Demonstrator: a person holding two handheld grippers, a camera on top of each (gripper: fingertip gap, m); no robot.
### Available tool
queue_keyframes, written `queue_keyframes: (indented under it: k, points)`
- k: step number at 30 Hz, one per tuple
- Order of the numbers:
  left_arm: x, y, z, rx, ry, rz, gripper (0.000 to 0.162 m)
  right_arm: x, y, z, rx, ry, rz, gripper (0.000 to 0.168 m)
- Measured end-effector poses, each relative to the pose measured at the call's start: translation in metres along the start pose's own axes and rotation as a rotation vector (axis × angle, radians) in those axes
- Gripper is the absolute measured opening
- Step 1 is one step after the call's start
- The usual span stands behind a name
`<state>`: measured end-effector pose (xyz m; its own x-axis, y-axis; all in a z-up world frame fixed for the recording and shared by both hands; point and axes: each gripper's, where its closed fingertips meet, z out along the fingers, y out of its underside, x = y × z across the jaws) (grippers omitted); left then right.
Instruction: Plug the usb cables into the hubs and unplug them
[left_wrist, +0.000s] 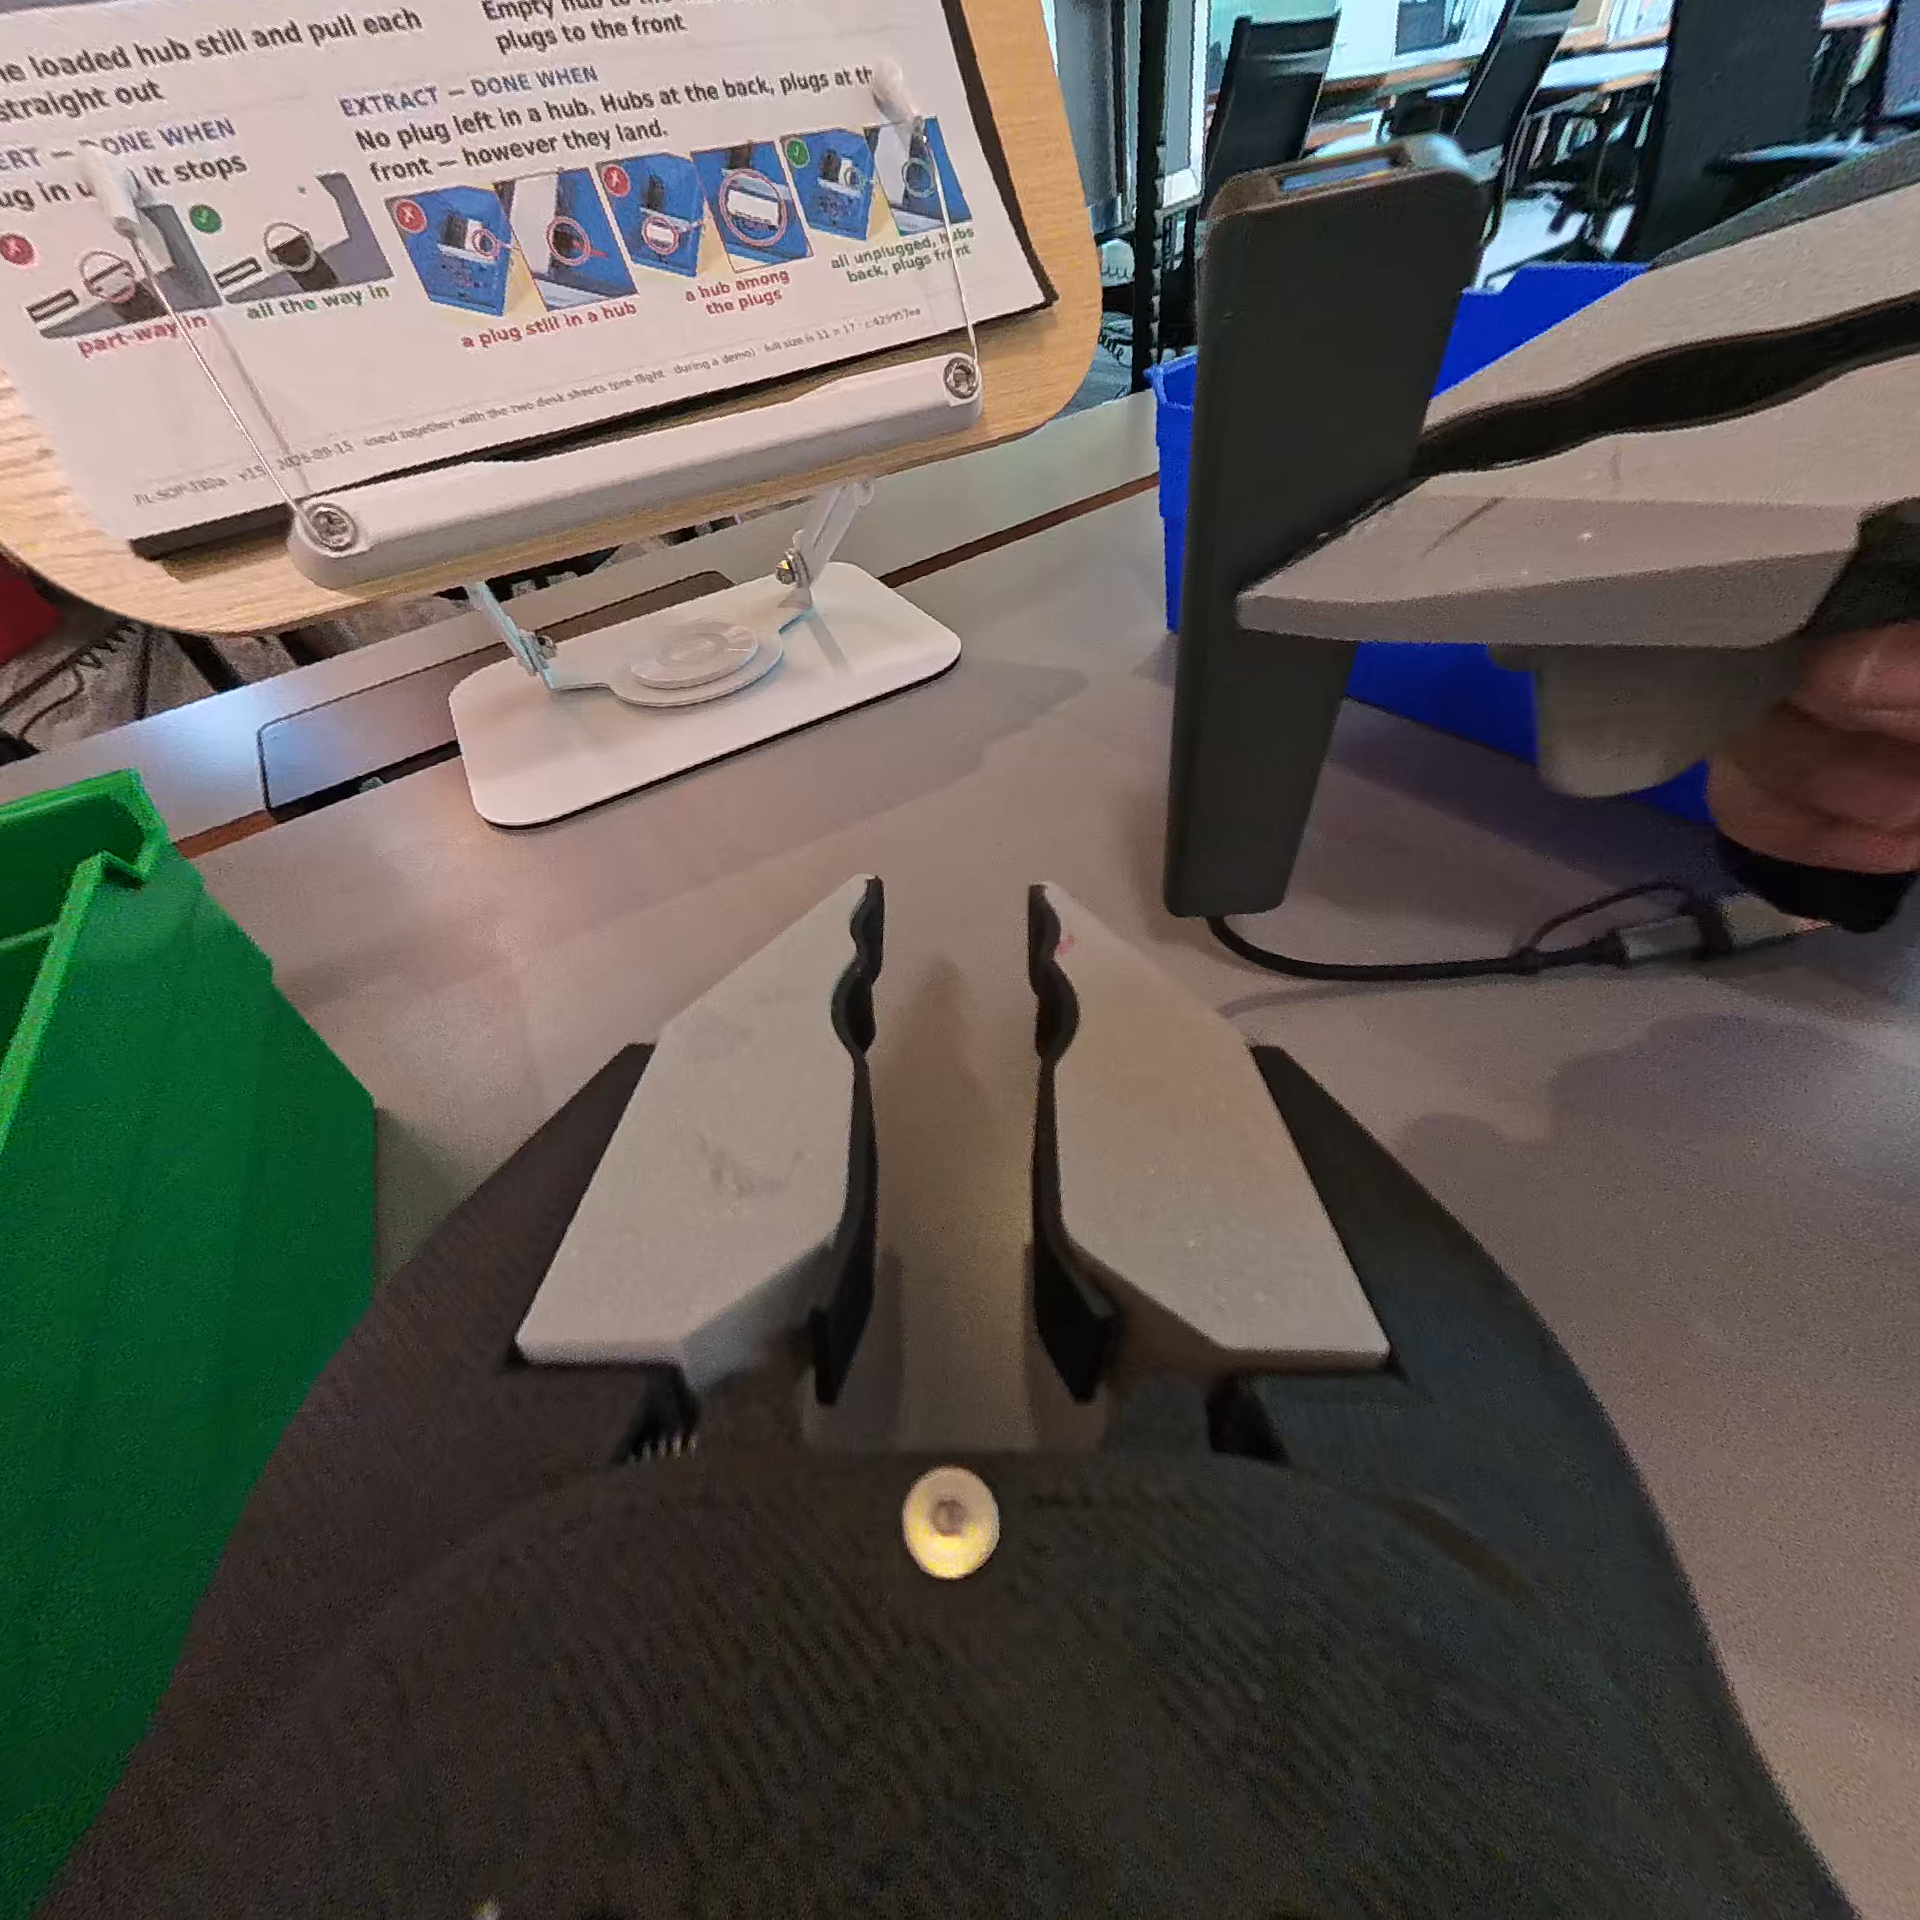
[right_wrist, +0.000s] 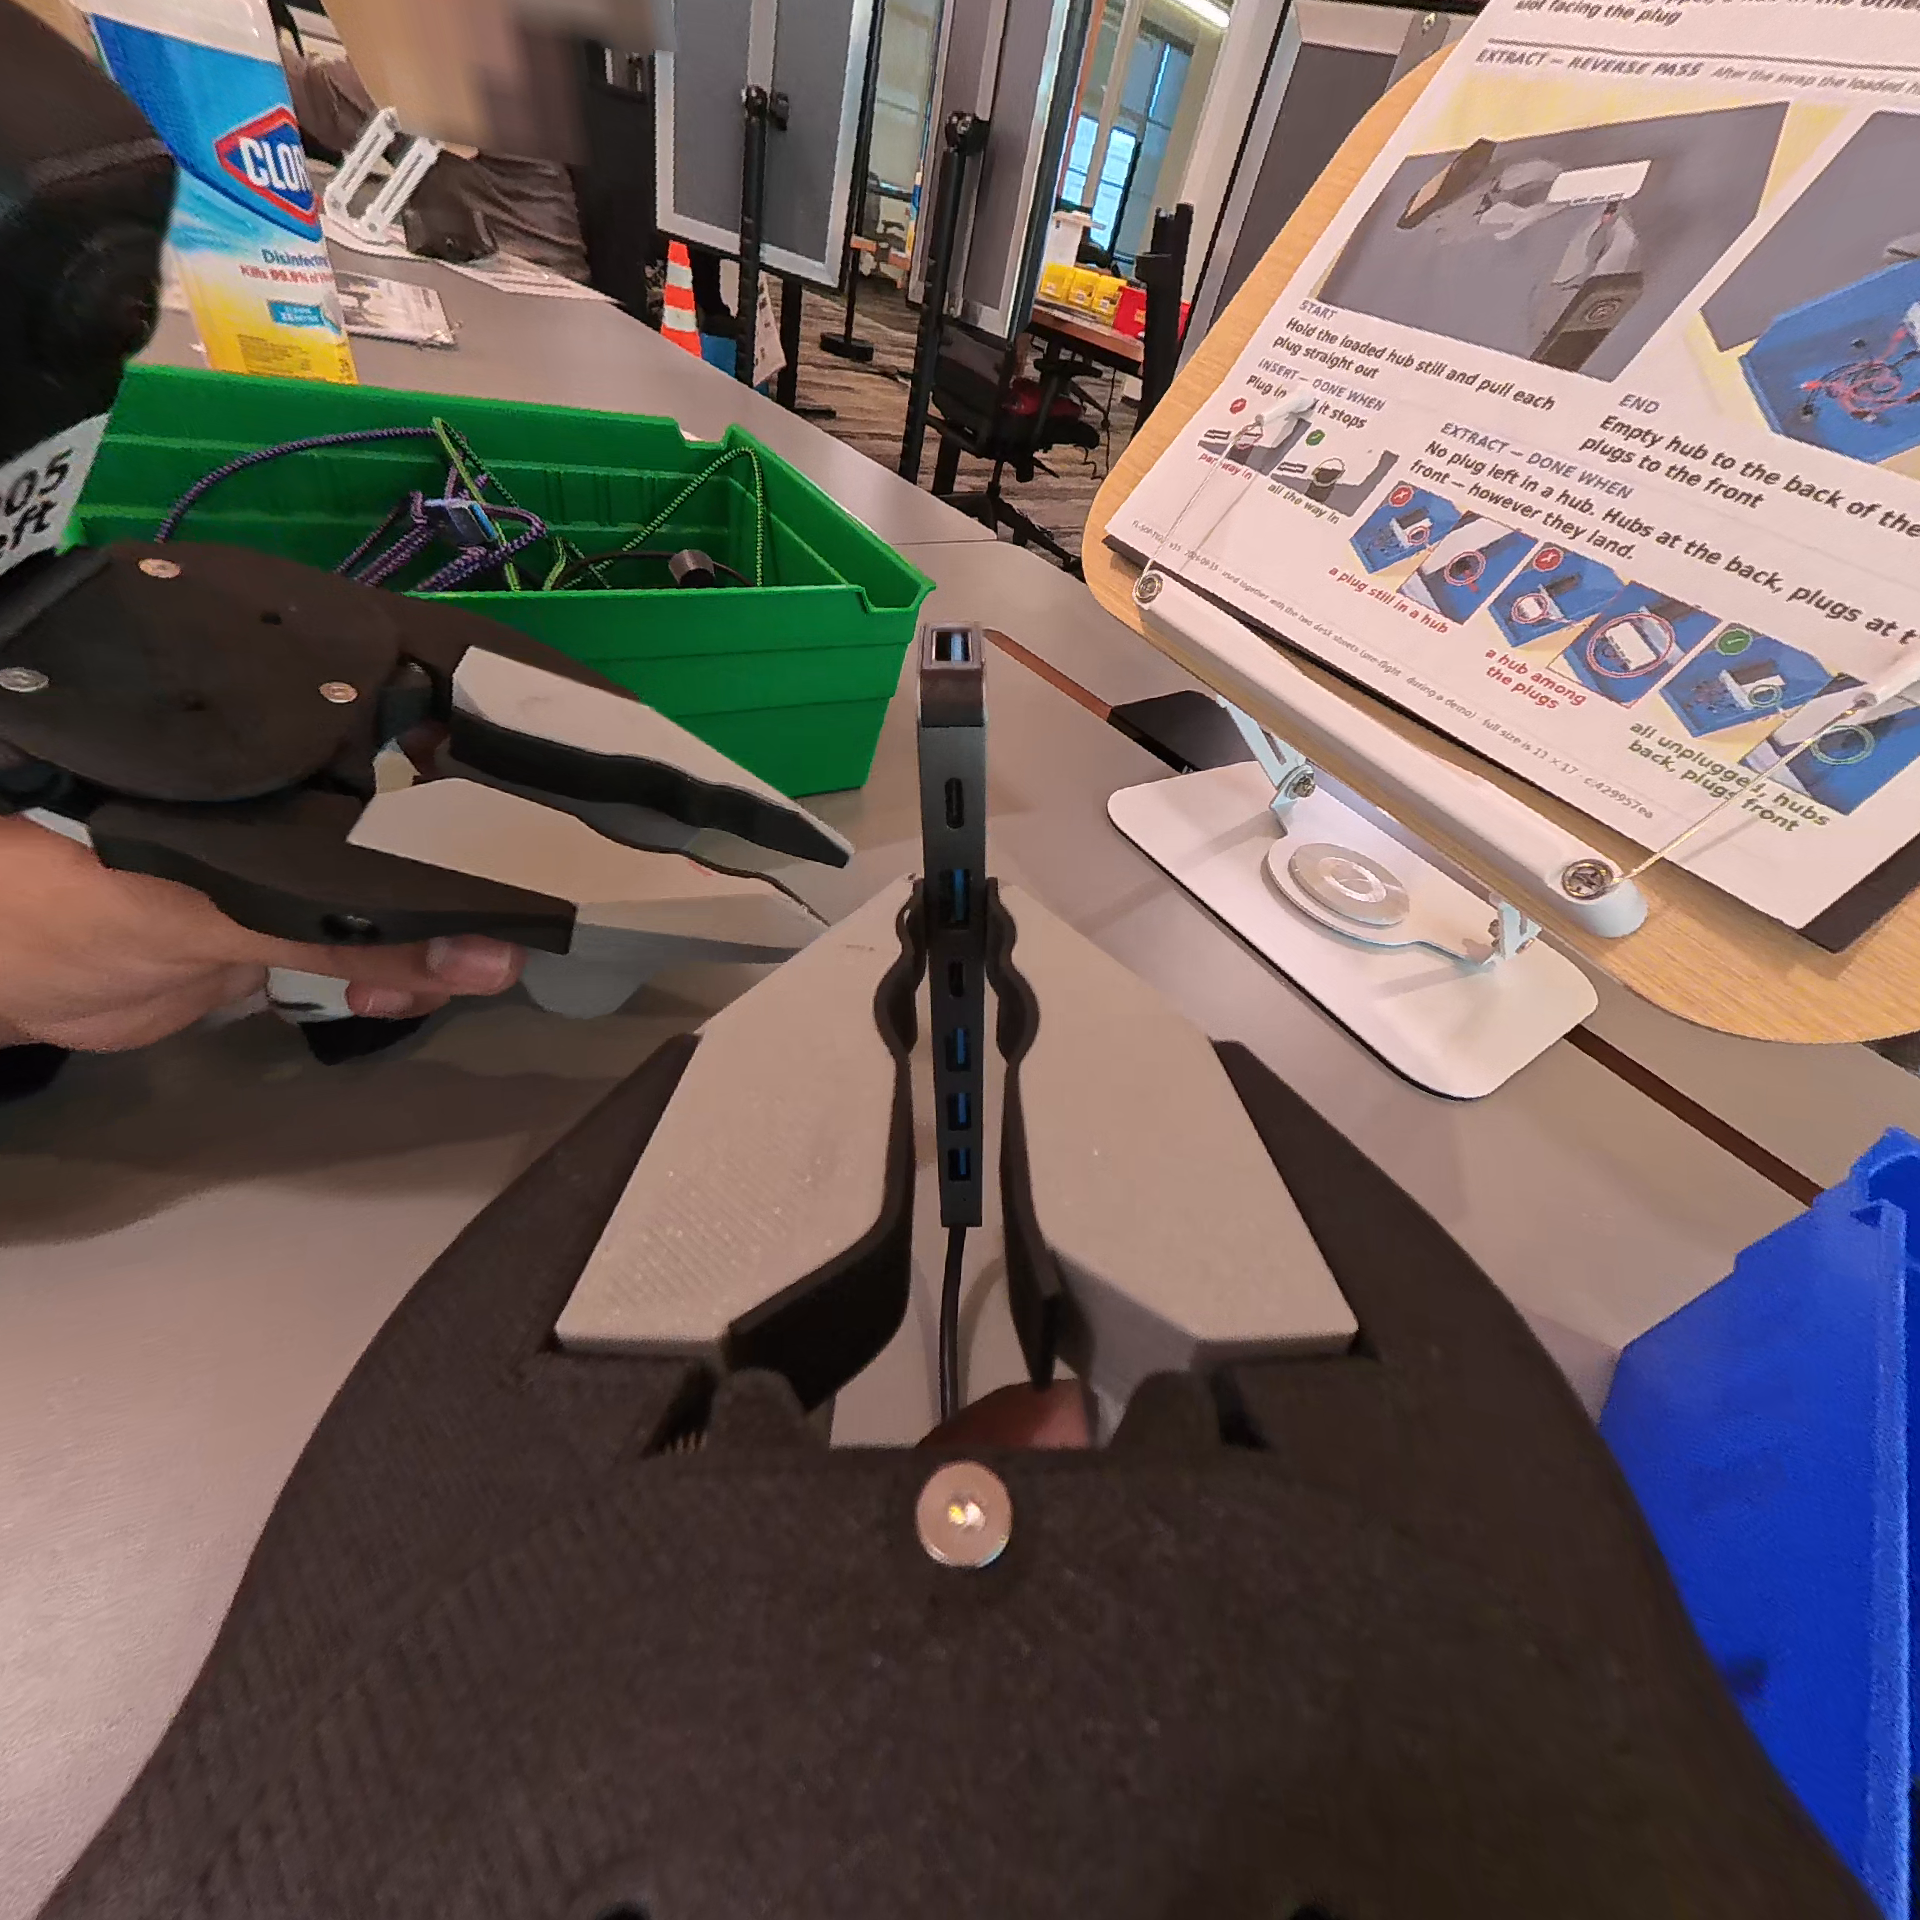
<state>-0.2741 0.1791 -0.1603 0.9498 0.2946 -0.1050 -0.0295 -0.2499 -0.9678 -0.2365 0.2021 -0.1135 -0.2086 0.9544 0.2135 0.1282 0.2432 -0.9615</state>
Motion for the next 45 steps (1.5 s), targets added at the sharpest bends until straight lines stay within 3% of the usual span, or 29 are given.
queue_keyframes:
  k: [7, 12, 15, 19, 23, 26, 30, 33, 37, 41, 45]
  points:
    - [0.026, -0.005, -0.033, 0.039, 0.107, -0.133, 0.028, -0.002, -0.002, 0.0, 0.008, -0.006, 0.0, 0.007]
    - [0.05, -0.008, -0.072, 0.044, 0.162, -0.085, 0.029, -0.006, -0.006, -0.001, 0.024, -0.012, -0.009, 0.007]
    - [0.049, -0.029, -0.102, 0.084, 0.167, -0.062, 0.029, -0.008, -0.008, -0.001, 0.028, -0.017, -0.013, 0.007]
    - [0.017, -0.072, -0.138, 0.142, 0.091, 0.001, 0.029, -0.011, -0.007, 0.0, 0.021, -0.021, -0.025, 0.007]
    - [-0.059, -0.086, -0.156, 0.102, -0.09, 0.028, 0.031, -0.011, -0.006, 0.0, 0.022, -0.019, -0.023, 0.007]
    - [-0.119, -0.064, -0.157, -0.016, -0.225, 0.052, 0.032, -0.01, -0.006, 0.0, 0.022, -0.017, -0.017, 0.007]
    - [-0.155, -0.019, -0.141, -0.204, -0.231, 0.084, 0.036, -0.01, -0.005, 0.001, 0.018, -0.019, -0.02, 0.007]
    - [-0.148, 0.016, -0.143, -0.424, -0.137, 0.171, 0.027, -0.01, -0.004, 0.001, 0.014, -0.017, -0.027, 0.007]
    - [-0.134, 0.036, -0.175, -0.595, -0.041, 0.26, 0.045, -0.009, -0.004, 0.001, 0.018, -0.02, -0.014, 0.007]
    - [-0.129, 0.055, -0.205, -0.714, 0.034, 0.175, 0.043, -0.012, -0.002, 0.004, 0.005, -0.025, -0.028, 0.007]
    - [-0.117, 0.06, -0.225, -0.712, 0.082, 0.059, 0.045, -0.014, -0.003, 0.004, 0.004, -0.024, -0.043, 0.007]
